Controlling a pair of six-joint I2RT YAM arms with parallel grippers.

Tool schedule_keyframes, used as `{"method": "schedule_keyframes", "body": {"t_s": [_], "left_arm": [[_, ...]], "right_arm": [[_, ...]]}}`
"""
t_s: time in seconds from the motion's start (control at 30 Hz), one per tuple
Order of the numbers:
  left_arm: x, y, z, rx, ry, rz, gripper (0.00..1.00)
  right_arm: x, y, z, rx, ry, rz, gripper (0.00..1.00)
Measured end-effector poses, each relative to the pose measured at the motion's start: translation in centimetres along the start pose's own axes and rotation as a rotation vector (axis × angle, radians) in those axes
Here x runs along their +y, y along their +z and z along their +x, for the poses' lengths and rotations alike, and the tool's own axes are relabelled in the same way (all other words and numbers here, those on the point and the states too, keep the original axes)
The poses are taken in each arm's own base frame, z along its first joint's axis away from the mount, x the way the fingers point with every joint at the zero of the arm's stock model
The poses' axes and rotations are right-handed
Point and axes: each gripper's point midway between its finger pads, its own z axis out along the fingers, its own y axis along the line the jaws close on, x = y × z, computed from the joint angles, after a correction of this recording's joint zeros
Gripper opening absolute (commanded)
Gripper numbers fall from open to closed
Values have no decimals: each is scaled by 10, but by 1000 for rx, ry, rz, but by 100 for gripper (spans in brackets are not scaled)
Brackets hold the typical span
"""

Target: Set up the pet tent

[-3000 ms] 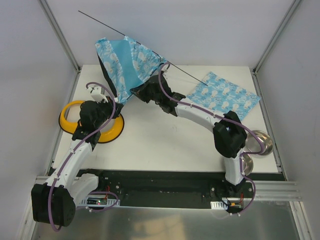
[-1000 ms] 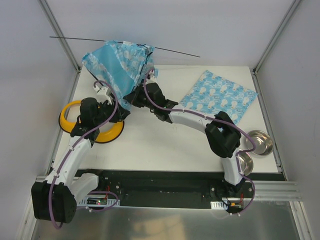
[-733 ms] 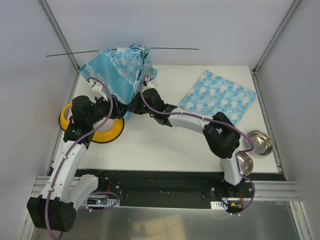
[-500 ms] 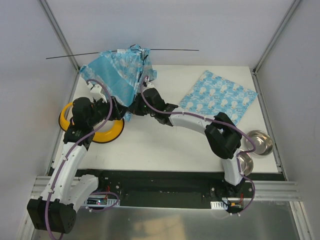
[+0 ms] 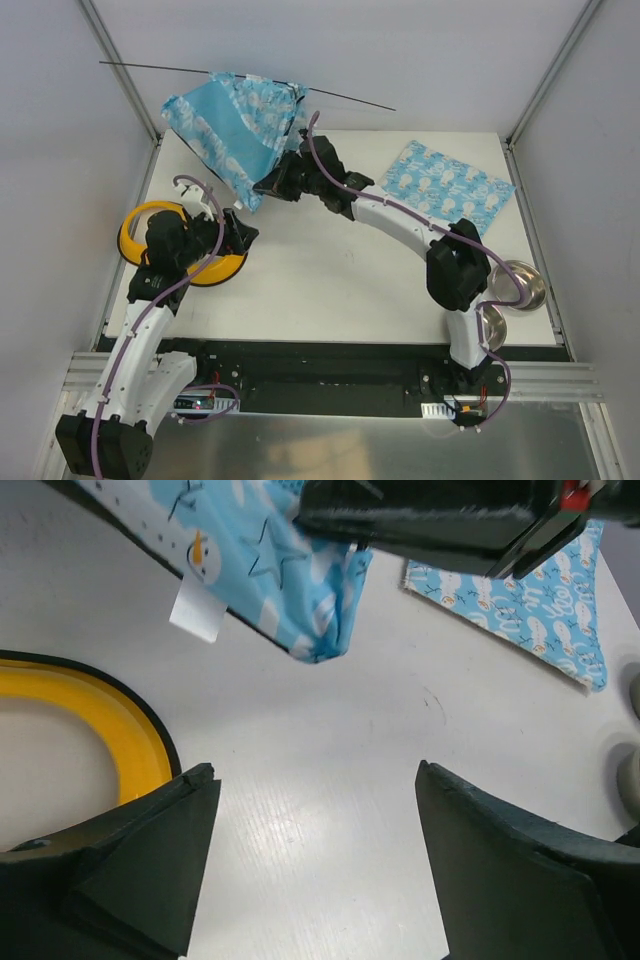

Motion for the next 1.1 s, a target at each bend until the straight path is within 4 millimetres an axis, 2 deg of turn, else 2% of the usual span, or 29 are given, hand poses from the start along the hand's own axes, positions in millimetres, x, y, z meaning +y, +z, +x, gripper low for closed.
{"method": "schedule_keyframes", "body": {"t_s": [0.17, 0.27, 0.4, 0.6, 0.93, 1.1], "left_arm": [[5, 7, 6, 2, 19, 5, 60], [10, 15, 9, -17, 37, 9, 58], [15, 25, 7, -61, 60, 18, 60], [19, 38, -6, -111, 131, 31, 62], [22, 50, -13, -134, 172, 46, 56], [21, 50, -14, -135, 173, 46, 67]], "right_arm": [[11, -9, -13, 18, 83, -5, 0], [11, -11, -14, 26, 116, 7, 0], [3, -12, -13, 40, 153, 42, 0], [0, -12, -12, 44, 172, 55, 0], [-3, -9, -12, 42, 177, 63, 0], [-7, -9, -12, 39, 152, 75, 1]]}}
